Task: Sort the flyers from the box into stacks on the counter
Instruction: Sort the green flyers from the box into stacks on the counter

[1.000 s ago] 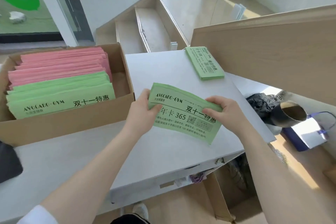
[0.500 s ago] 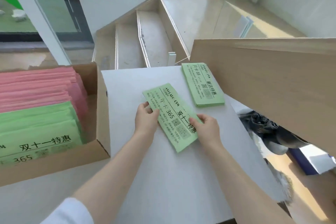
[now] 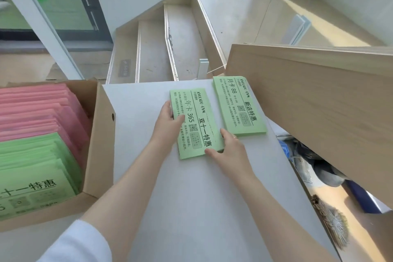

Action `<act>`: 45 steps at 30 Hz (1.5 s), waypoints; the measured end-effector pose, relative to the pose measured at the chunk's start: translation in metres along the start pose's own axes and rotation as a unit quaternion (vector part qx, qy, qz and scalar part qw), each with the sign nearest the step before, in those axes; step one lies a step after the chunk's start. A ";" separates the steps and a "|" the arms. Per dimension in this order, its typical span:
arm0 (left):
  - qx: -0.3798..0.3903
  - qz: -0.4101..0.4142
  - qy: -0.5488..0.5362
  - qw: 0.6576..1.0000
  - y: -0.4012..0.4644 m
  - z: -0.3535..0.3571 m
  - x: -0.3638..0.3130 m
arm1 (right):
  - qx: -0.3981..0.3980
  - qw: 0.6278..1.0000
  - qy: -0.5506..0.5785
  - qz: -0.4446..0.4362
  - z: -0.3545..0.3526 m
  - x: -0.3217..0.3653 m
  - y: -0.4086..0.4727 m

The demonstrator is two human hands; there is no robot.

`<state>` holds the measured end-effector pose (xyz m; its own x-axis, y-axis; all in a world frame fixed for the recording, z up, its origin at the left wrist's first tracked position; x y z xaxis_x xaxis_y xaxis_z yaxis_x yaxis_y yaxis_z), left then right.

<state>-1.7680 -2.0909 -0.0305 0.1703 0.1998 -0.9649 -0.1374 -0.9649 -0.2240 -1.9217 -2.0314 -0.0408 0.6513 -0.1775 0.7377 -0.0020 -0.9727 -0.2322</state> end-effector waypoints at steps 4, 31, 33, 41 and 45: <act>0.058 -0.029 0.213 0.975 -0.046 0.004 0.020 | 0.022 0.994 -0.103 -0.006 0.000 -0.002 -0.007; -0.016 0.020 0.432 0.902 -0.001 0.004 0.025 | 0.014 0.949 -0.314 0.002 -0.007 0.033 0.027; -0.004 0.011 0.432 0.902 -0.007 0.004 0.025 | 0.003 0.956 -0.292 -0.023 -0.012 0.038 0.021; -0.057 0.175 0.319 0.930 -0.104 -0.027 -0.034 | 0.075 0.977 -0.040 -0.193 0.015 0.099 0.022; -0.142 0.247 0.368 0.885 -0.156 -0.082 -0.065 | 0.095 0.955 0.023 -0.282 0.041 0.153 -0.003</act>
<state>-1.6777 -1.9676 0.0784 0.7620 -0.3234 -0.5610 -0.1395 -0.9280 0.3455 -1.7907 -2.0500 0.0472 0.4750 0.3552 0.8051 0.4791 -0.8718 0.1020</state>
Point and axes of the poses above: each hand's wrist, its own y-axis towards the middle knuckle, its own z-axis out of the palm, x = y × z, the point moved 4 cm from there along y, towards the middle knuckle, and after that the axes turned 9 degrees about x, right-handed, at the moved point
